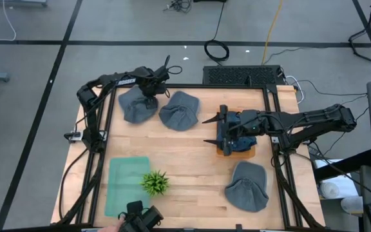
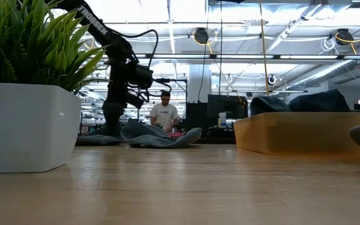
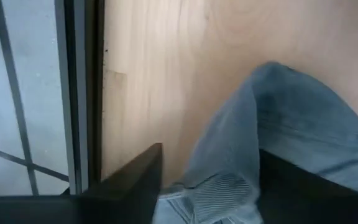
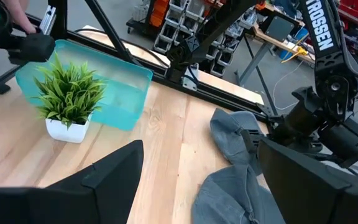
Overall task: Pick & Place hat
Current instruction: Put the top left gray cap into the green bin
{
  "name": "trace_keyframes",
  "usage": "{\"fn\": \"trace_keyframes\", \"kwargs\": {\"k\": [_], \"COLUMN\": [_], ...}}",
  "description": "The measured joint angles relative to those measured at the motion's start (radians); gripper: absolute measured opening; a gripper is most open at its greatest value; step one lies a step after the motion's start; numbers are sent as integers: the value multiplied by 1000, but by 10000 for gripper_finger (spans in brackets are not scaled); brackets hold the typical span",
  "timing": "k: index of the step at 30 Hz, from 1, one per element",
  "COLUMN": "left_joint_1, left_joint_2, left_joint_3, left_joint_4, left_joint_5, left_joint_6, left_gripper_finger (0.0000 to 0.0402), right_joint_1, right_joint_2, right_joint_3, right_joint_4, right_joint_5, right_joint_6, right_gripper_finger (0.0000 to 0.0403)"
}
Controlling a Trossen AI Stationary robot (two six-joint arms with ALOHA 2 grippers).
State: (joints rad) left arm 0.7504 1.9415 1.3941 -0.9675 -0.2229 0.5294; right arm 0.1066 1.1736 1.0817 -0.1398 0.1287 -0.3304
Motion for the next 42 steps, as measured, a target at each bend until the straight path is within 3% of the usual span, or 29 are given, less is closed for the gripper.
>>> {"fn": "trace_keyframes", "kwargs": {"k": [7, 9, 25, 36, 42], "left_joint_1": [1, 1, -51, -117, -176], "left_joint_2": [0, 0, -53, -366, -545], "left_joint_3": [0, 0, -1, -1, -1], "left_joint_4": [0, -1, -160, -152, -150], "left_joint_5": [40, 40, 12, 143, 153], "left_joint_6": [-16, -30, -153, -200, -237], "left_gripper_finger": [38, 15, 9, 9, 9], "right_joint_1": [0, 0, -8, -15, -14], "right_joint_2": [0, 0, 0, 0, 0], "right_joint_3": [0, 0, 0, 0, 0], "right_joint_4": [18, 30, 61, 62, 162], "right_joint_5": [0, 0, 4, 32, 31], "right_joint_6": [-3, -2, 78, 56, 92], "right_gripper_finger": [304, 304, 304, 304, 304]}}
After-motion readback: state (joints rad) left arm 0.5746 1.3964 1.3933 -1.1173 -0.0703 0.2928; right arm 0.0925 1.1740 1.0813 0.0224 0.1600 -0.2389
